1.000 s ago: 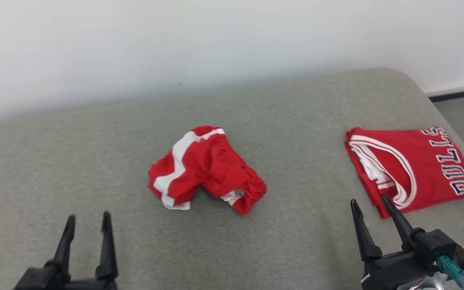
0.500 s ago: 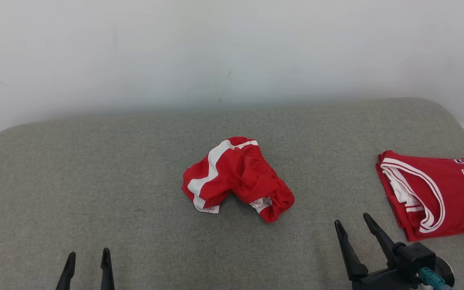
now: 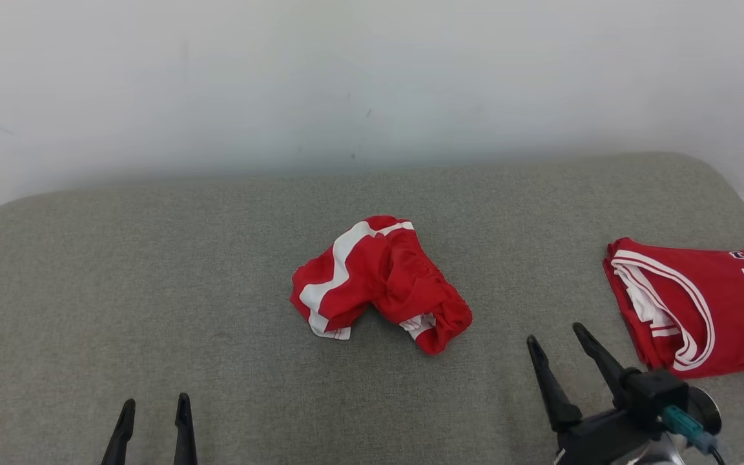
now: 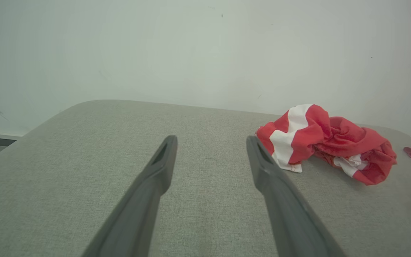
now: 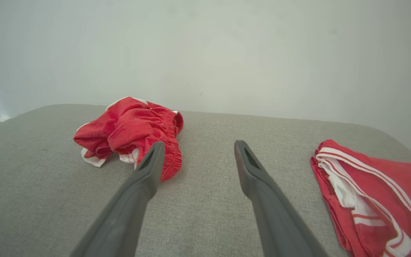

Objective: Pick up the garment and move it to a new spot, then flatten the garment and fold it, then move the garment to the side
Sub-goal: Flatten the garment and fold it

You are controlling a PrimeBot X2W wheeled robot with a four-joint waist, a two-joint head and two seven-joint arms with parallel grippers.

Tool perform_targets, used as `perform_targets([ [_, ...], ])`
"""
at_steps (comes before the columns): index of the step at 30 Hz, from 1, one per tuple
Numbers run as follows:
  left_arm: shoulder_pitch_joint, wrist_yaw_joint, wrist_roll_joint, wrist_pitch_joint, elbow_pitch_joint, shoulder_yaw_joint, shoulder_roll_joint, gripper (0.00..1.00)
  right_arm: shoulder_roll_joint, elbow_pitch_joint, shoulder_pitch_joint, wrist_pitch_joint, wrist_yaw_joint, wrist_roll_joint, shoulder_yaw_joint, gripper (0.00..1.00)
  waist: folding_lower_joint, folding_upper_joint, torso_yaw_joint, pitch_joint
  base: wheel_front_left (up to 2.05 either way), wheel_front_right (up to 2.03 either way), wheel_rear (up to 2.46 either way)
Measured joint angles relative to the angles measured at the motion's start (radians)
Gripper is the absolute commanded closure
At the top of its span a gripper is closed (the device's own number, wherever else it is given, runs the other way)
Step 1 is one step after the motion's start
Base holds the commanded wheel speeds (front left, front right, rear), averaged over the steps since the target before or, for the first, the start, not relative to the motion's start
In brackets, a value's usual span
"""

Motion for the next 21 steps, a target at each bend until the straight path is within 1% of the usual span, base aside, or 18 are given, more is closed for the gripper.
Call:
perform_targets([
  [3, 0.002, 0.009, -0.003, 0.0, -0.01, -0.005, 0.0, 0.0, -0.009, 0.005, -0.069, 0.033, 0.0, 0.022, 0.046, 0.0, 0.0, 0.0, -0.005, 0.01, 0.0, 0.0, 0.0],
  [4, 0.002, 0.013, -0.008, 0.0, -0.017, -0.012, 0.0, 0.0, -0.009, 0.035, -0.148, 0.105, 0.0, 0.084, 0.061, 0.0, 0.0, 0.0001, -0.006, 0.018, 0.0, 0.0, 0.0],
  [5, 0.002, 0.013, -0.008, 0.0, -0.017, -0.012, 0.0, 0.0, -0.009, 0.035, -0.148, 0.105, 0.0, 0.084, 0.061, 0.0, 0.0, 0.0001, -0.006, 0.018, 0.0, 0.0, 0.0],
  [7, 0.0, 0.015, -0.009, 0.0, -0.023, -0.021, -0.001, 0.0, -0.004, 0.081, -0.23, 0.21, 0.0, 0.154, 0.073, 0.0, 0.0, 0.0001, -0.003, 0.028, 0.0, 0.0, 0.0],
  [9, -0.01, 0.014, -0.009, 0.0, -0.03, -0.034, 0.0, 0.0, -0.007, 0.137, -0.32, 0.357, 0.0, 0.227, 0.099, 0.0, 0.0, 0.0, 0.004, 0.04, 0.0, 0.0, 0.0],
  [12, -0.043, 0.012, -0.008, 0.0, -0.042, -0.061, -0.001, 0.0, -0.04, 0.191, -0.452, 0.542, 0.0, 0.291, 0.174, 0.0, 0.0001, 0.0001, 0.023, 0.062, 0.0, 0.0, 0.0],
  [16, -0.094, 0.014, -0.01, 0.0, -0.054, -0.108, -0.001, 0.0, -0.066, 0.295, -0.599, 0.654, 0.0, 0.359, 0.162, 0.0, 0.0001, 0.0001, 0.065, 0.095, 0.0, 0.0, 0.0],
  [21, -0.129, 0.009, -0.019, 0.0, -0.054, -0.145, -0.001, 0.0, -0.046, 0.441, -0.7, 0.743, 0.0, 0.401, 0.142, 0.0, 0.0002, 0.0002, 0.124, 0.139, 0.0, 0.0, 0.0],
])
